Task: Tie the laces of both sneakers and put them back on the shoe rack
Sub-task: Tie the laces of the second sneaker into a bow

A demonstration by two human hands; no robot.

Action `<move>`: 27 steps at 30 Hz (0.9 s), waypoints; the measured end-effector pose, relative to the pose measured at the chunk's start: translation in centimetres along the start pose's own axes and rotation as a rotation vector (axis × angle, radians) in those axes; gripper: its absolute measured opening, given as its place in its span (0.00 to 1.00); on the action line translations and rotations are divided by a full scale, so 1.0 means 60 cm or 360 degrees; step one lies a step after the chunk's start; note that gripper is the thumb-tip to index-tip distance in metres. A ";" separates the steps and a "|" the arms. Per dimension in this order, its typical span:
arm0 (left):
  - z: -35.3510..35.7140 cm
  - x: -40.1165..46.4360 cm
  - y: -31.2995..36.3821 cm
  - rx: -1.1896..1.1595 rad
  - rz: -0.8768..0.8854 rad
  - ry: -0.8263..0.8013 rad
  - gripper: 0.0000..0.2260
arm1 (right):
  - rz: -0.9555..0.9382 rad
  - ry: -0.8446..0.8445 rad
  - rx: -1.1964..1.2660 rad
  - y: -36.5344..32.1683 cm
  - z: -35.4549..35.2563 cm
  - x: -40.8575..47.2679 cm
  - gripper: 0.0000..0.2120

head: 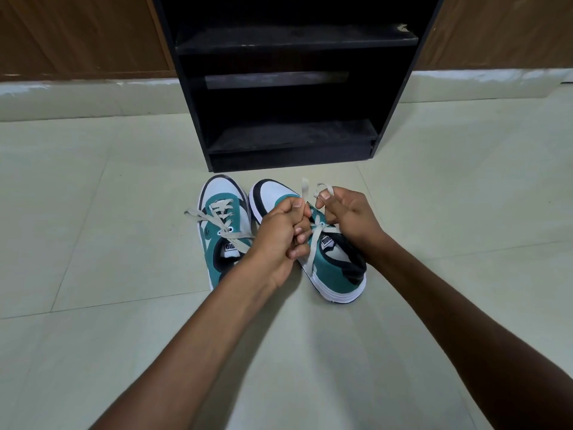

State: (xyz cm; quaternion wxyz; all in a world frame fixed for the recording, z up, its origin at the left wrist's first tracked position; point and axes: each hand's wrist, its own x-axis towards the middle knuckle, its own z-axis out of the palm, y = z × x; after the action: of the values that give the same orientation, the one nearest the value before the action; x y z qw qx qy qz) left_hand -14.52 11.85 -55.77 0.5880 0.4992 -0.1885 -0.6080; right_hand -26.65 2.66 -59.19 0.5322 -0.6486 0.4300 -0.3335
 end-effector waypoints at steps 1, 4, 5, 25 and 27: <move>0.000 0.002 0.000 0.0020 -0.0007 -0.0010 0.13 | -0.0075 0.0016 -0.0113 0.001 -0.001 0.000 0.16; -0.003 0.003 0.004 0.0063 -0.0023 -0.0028 0.13 | -0.0347 0.0062 -0.0533 0.001 -0.010 -0.001 0.15; -0.006 0.004 0.006 0.0066 -0.0027 -0.0030 0.14 | -0.0429 0.0096 -0.0696 0.003 -0.016 -0.001 0.14; 0.011 -0.011 0.002 0.0179 0.0008 -0.0037 0.14 | -0.1281 0.0265 -0.1674 0.023 -0.041 0.019 0.13; 0.012 -0.012 0.001 0.0167 0.0008 -0.0029 0.13 | -0.1293 0.0255 -0.1696 0.023 -0.042 0.019 0.13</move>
State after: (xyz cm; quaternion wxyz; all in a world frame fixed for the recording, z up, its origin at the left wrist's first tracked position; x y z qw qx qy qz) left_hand -15.22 12.24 -55.10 0.5608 0.5233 -0.2266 -0.6002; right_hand -28.68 0.51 -60.07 -0.0617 -0.9059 0.2958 -0.2966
